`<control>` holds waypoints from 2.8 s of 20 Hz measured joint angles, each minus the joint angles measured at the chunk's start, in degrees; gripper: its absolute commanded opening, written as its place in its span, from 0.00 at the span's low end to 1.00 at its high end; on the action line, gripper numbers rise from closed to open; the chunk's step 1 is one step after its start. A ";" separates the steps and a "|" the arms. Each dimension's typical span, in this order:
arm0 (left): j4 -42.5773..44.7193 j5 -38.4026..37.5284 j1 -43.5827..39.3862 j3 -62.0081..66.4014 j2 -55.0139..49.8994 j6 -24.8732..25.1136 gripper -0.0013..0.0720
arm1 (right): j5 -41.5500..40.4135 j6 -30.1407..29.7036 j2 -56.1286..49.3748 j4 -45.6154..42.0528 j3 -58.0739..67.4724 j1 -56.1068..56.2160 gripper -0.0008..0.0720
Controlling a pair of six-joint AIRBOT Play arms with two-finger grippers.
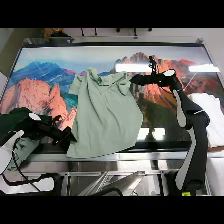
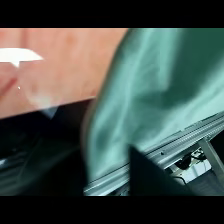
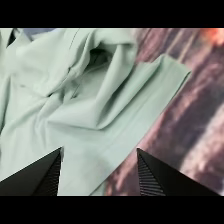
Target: Fold the shirts.
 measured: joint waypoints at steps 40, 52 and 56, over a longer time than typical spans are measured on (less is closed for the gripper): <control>6.45 29.11 -4.00 76.65 -30.62 -0.07 0.07 | 6.95 39.06 50.88 -41.35 -55.32 8.57 0.40; 6.64 3.26 5.18 70.16 -19.37 -3.89 0.96 | 3.45 36.83 53.11 -41.70 -56.02 2.60 0.84; 6.62 -5.84 7.30 53.94 -14.19 -5.73 0.96 | 4.81 31.21 49.51 -41.51 -55.67 -0.09 0.84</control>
